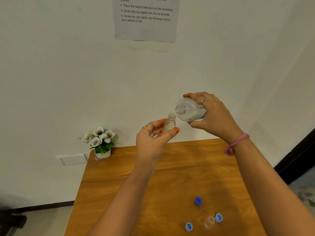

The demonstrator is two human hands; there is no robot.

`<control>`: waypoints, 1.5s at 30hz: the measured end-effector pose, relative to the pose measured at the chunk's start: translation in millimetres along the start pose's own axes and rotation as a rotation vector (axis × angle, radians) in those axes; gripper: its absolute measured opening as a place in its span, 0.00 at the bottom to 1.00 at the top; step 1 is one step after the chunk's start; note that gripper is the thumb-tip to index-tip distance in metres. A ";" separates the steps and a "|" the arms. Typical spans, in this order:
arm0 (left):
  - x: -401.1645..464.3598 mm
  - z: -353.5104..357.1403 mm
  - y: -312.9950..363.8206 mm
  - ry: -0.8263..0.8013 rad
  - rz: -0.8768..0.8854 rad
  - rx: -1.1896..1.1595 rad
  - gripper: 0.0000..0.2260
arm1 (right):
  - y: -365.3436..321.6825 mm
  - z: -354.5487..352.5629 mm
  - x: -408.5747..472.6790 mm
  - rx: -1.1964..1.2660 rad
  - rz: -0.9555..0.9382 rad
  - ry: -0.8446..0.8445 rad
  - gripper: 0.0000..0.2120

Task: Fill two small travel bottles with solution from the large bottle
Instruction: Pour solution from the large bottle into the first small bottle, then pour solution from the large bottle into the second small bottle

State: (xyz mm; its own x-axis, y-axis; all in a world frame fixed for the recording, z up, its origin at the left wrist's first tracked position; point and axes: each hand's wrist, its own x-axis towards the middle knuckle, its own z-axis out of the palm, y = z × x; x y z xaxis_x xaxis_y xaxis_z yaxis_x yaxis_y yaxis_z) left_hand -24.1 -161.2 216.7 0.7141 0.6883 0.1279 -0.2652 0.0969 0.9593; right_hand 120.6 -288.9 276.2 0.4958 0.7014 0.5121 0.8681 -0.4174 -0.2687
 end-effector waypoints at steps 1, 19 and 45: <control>-0.7 0.2 -2.7 0.001 -0.002 -0.001 0.18 | 3.9 3.6 -3.0 0.072 0.031 0.003 0.34; -58.3 -20.2 -120.1 -0.037 -0.201 0.201 0.18 | 76.1 71.3 -82.3 0.827 0.467 -0.146 0.38; -171.8 -41.3 -255.6 0.026 -0.503 0.581 0.22 | 125.2 127.4 -154.5 0.850 0.495 -0.410 0.37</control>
State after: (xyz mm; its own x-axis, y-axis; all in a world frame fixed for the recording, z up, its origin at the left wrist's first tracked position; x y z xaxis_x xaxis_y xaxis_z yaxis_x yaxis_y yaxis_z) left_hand -105.8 -274.5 -60.8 0.6415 0.6787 -0.3575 0.4754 0.0141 0.8796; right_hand 155.9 -375.8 59.5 0.6311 0.7714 -0.0813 0.2219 -0.2800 -0.9340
